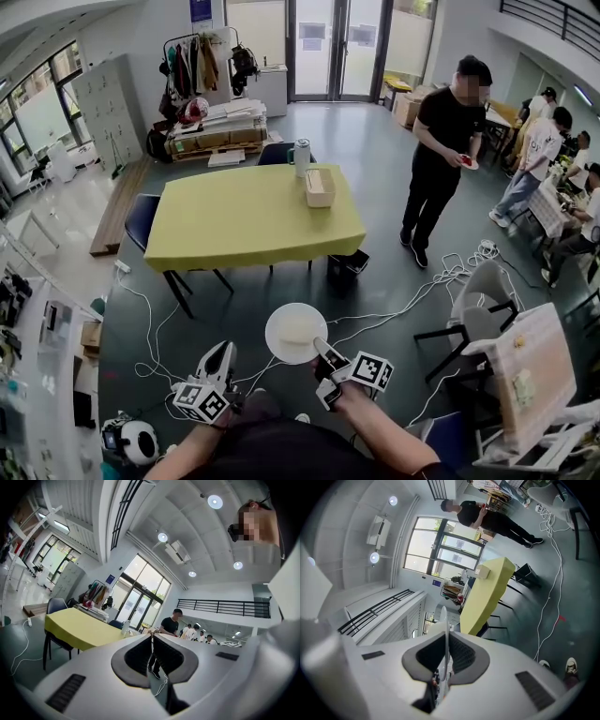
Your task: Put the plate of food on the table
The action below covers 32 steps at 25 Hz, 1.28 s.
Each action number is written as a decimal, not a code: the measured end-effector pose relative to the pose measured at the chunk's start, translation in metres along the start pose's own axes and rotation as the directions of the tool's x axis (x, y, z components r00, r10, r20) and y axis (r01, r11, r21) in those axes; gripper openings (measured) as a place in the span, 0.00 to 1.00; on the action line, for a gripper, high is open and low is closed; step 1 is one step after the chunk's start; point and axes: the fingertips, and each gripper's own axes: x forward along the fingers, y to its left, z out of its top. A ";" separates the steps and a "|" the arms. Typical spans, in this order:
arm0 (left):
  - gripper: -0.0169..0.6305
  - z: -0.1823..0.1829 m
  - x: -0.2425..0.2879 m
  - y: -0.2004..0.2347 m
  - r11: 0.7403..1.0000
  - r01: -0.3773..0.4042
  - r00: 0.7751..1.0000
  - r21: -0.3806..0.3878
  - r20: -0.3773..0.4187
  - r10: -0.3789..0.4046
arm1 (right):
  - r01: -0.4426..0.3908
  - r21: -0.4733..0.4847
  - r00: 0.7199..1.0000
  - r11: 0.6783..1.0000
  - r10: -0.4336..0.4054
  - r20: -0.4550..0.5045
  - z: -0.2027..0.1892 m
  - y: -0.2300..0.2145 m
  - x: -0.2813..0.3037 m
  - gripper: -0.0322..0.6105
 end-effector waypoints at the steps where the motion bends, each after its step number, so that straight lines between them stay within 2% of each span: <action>1: 0.06 -0.001 0.001 0.001 1.000 0.001 1.000 0.003 0.000 -0.001 | 0.000 0.000 1.000 1.000 0.000 -0.001 0.000 -0.001 0.001 0.09; 7: 0.06 0.004 0.018 0.018 1.000 -0.006 1.000 0.002 0.000 0.006 | 0.000 0.004 1.000 1.000 0.000 -0.001 0.012 -0.003 0.020 0.09; 16: 0.06 0.014 0.068 0.041 1.000 0.030 1.000 -0.008 0.004 -0.030 | 0.009 0.004 1.000 1.000 -0.009 0.008 0.036 -0.008 0.058 0.09; 22: 0.06 0.017 0.099 0.072 1.000 0.030 0.999 -0.008 -0.023 -0.030 | 0.022 0.015 1.000 1.000 -0.022 0.006 0.047 -0.012 0.093 0.09; 32: 0.06 0.045 0.157 0.113 0.999 0.050 0.998 -0.017 -0.026 -0.051 | 0.039 0.014 0.999 0.999 -0.040 0.024 0.079 -0.009 0.153 0.09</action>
